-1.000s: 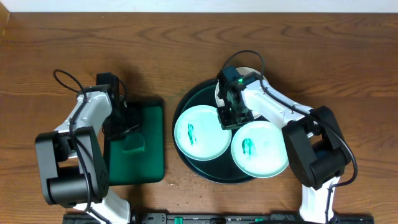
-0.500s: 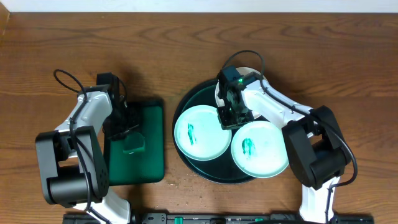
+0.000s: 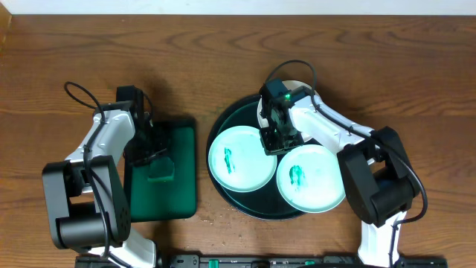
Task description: Clean dirty plates on tray and stack at the side
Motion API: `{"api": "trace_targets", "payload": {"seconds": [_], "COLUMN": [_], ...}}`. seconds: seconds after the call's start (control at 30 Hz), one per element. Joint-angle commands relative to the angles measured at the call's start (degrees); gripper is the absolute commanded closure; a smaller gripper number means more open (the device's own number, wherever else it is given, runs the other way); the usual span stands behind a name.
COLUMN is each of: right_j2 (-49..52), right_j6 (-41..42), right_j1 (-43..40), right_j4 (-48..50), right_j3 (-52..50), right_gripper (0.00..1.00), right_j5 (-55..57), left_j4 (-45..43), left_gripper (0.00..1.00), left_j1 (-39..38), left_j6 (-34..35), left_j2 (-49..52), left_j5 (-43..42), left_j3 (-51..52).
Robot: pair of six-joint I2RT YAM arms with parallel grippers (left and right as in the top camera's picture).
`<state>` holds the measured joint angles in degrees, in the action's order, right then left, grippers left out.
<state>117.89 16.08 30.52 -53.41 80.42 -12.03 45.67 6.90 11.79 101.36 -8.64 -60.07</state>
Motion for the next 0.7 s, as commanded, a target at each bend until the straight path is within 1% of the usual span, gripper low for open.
{"api": "trace_targets", "payload": {"seconds": [0.0,0.03,0.23,0.27,0.3,0.53,0.67], "right_j2": [0.98,0.98,0.98,0.98,0.98,0.98,0.98], "right_j6": [-0.5,-0.5,-0.5,-0.5,-0.5,-0.5,-0.5], "right_j1": [1.07,1.07,1.07,1.07,1.07,1.07,1.07], "right_j4": [0.07,0.09,0.09,0.09,0.09,0.07,0.07], "right_j3": [-0.24,-0.24,-0.24,-0.24,-0.24,-0.24,-0.24], "right_gripper": [0.99,0.99,0.99,0.99,0.99,0.99,0.99], "right_j5": [-1.55,-1.55,-1.53,-1.53,-1.53,-1.53,-1.53], "left_j4": [0.28,0.28,0.26,0.26,0.26,0.26,0.26], "left_gripper": [0.5,0.53,0.79,0.86,0.92,0.93,0.93], "left_j1": [-0.33,-0.33,-0.33,-0.33,-0.33,-0.35,-1.2], "left_j6": [-0.13,-0.13,-0.13,-0.13,-0.13,-0.11,-0.13], "left_j2": [-1.14,-1.14,-1.14,-1.14,-1.14,-1.44,-4.11], "left_j5": [0.07,0.07,0.17,0.33,0.33,0.28,0.31], "left_j3": [-0.26,-0.26,-0.26,-0.26,-0.26,-0.28,-0.28]}}
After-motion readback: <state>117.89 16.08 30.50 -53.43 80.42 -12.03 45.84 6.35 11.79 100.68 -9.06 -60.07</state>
